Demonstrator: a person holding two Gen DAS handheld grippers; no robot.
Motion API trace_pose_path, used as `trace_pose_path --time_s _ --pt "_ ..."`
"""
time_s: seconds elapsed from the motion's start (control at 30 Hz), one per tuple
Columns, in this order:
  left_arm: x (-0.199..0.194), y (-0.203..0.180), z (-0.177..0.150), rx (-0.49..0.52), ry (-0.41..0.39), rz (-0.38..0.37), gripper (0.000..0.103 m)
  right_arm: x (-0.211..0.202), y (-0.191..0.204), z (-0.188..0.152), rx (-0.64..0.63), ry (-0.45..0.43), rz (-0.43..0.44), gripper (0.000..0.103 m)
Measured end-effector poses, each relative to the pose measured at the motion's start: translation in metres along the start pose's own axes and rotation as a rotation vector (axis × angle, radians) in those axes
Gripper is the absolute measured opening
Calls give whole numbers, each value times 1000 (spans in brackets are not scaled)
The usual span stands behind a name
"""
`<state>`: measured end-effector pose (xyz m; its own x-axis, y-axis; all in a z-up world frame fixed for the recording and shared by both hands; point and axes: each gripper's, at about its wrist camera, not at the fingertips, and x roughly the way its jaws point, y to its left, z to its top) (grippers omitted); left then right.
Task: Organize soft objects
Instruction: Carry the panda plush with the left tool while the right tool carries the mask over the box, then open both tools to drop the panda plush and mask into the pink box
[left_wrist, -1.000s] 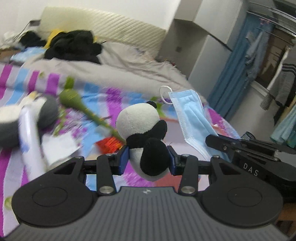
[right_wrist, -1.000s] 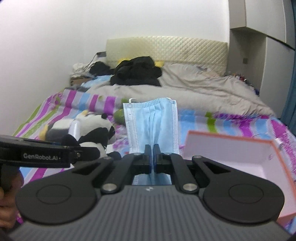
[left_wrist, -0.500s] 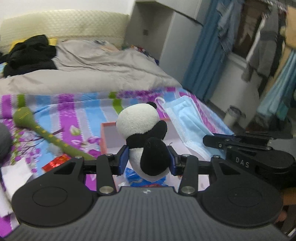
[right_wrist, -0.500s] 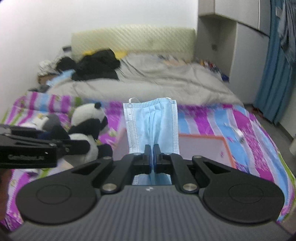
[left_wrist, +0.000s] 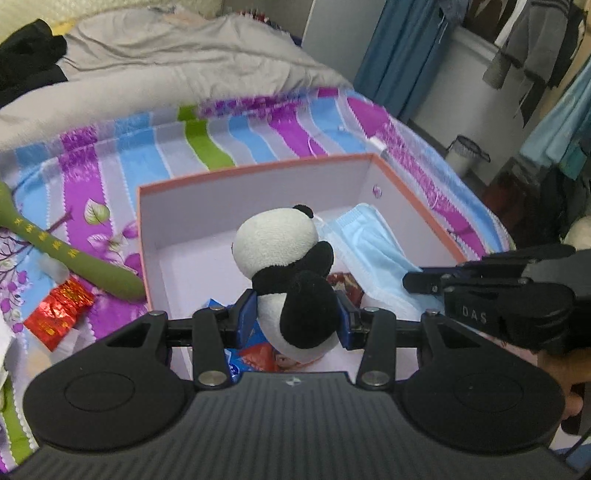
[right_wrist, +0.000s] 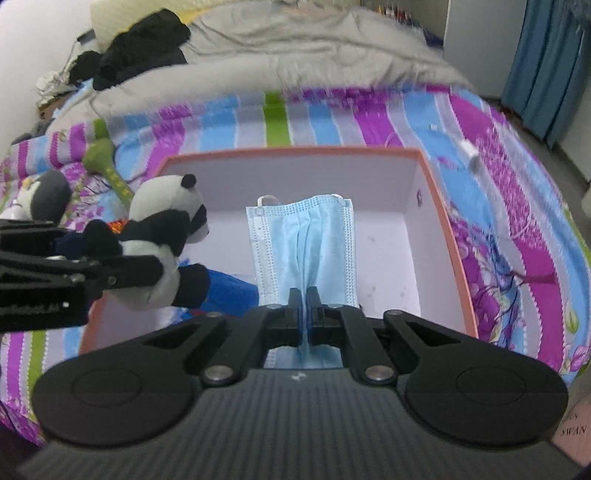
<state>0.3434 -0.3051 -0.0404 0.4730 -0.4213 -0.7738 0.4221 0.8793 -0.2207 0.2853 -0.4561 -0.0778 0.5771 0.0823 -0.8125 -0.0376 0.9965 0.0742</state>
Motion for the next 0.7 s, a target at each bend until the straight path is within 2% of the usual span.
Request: trace_pose_path --time_s 0.17,0.37,0.43,0.5,0.53,0.57,0.63,0.7 --pt "22 3 -1 1 48 -6 49 15 -11 -1 7 30 -17 6" --pt "28 1 -2 7 61 -16 50 16 -18 -3 22 39 -16 8" --pt "26 1 -2 8 57 -27 52 15 -20 -3 29 38 -26 8" --pt "22 -1 -2 11 46 -38 58 14 -22 -2 44 38 -28 12" --pt "18 -2 -2 13 35 -36 61 12 -22 -1 45 36 -30 20" --pt "15 -2 -2 15 21 -32 65 10 -22 -1 48 32 -32 35" --pt "7 -3 -2 17 -1 -33 66 5 -21 -2 57 16 -38 55" --pt "-4 -2 -4 13 -30 -37 66 -2 -20 -3 64 -6 -37 55"
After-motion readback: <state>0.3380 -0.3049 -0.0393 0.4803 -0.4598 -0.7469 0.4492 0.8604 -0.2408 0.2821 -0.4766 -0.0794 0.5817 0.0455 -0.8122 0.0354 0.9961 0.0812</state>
